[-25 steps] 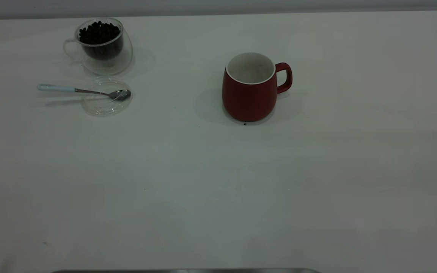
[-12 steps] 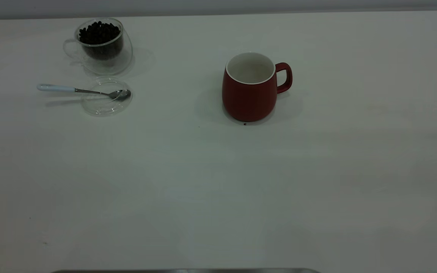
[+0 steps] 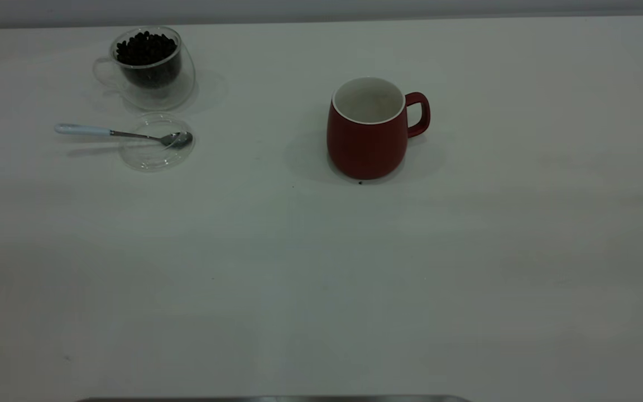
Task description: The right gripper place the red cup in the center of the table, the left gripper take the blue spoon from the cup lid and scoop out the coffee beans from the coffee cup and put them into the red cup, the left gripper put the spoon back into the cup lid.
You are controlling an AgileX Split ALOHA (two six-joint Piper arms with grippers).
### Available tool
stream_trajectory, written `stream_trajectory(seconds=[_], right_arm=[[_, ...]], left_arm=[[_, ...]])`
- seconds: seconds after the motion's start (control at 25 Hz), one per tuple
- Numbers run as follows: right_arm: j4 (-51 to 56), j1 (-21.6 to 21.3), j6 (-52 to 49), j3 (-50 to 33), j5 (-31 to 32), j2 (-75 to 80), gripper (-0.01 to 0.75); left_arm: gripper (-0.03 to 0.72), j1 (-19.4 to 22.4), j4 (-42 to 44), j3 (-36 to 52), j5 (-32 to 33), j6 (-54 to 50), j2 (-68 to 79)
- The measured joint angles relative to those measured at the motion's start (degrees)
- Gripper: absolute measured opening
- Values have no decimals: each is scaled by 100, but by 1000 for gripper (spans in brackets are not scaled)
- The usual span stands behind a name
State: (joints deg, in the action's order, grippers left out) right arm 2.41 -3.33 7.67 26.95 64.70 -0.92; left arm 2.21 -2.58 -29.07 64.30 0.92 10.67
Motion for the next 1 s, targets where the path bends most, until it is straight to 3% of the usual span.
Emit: stream_trajectory(seconds=[0.4,1.0], right_arm=[[0,0,0,0,0,0,546],[0,0,0,0,0,0,546]], left_arm=[[476,-97,313,121,50,-315,-728],[476,-64,93,121,73,98,-1176]])
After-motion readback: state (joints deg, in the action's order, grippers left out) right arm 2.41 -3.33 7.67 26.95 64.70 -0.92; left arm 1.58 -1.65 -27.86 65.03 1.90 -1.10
